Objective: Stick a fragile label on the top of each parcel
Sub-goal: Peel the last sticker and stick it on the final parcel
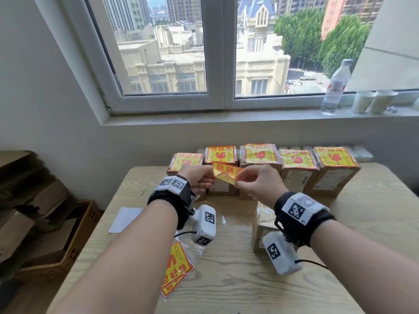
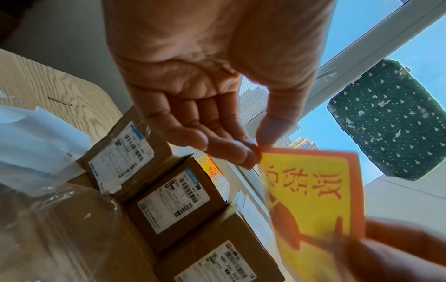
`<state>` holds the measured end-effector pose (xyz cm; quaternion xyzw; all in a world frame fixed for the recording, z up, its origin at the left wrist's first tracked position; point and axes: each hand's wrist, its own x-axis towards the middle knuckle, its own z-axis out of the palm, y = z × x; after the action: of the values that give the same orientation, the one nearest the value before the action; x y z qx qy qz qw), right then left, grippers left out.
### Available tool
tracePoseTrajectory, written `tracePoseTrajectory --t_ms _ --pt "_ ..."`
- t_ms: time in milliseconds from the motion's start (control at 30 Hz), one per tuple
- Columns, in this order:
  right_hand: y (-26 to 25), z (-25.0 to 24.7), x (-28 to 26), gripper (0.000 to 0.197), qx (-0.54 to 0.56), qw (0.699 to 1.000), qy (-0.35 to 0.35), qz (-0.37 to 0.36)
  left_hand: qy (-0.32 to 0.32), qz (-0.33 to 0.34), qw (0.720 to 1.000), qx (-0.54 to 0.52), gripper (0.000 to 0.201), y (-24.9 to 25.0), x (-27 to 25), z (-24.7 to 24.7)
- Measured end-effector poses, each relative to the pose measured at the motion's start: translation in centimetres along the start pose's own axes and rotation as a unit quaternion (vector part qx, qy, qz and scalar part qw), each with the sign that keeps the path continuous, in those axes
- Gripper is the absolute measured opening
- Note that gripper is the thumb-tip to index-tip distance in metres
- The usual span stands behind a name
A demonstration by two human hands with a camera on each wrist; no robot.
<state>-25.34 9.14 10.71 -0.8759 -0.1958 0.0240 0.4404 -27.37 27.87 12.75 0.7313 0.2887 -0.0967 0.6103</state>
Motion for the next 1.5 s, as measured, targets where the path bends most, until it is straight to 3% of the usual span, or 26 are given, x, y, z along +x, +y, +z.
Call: tracePoseTrajectory --t_ms 167,233,333,667,1033,1200,1500 --pt "1.8 -2.5 -0.9 0.026 -0.009 0.999 0.047 0.01 0.028 0.04 0.998 -0.05 0.011 0.0 0.1 1.5" --pt "2.8 -3.8 -1.0 0.017 0.031 0.995 0.08 0.043 0.004 0.05 0.996 -0.068 0.01 -0.1 0.1 2.1" --pt "4.0 -5.3 -1.8 0.004 0.112 0.986 0.072 0.1 -0.05 0.052 0.996 -0.056 0.006 -0.3 -0.3 3.5" --pt "7.9 -6.8 -4.2 0.009 0.151 0.964 0.096 0.198 -0.149 0.05 0.988 0.002 0.003 -1.2 0.2 8.9" --pt "11.4 -5.9 -5.3 0.016 0.058 0.956 0.119 0.263 -0.064 0.08 0.983 0.153 0.01 -4.1 2.2 12.6" --pt "12.1 -5.6 -5.6 0.018 0.046 0.951 0.116 0.283 -0.051 0.077 0.978 0.189 0.038 -4.8 2.7 13.0" --pt "12.2 -5.1 -5.4 0.017 0.009 0.946 0.109 0.304 -0.039 0.066 0.973 0.217 0.031 -4.7 3.1 13.6"
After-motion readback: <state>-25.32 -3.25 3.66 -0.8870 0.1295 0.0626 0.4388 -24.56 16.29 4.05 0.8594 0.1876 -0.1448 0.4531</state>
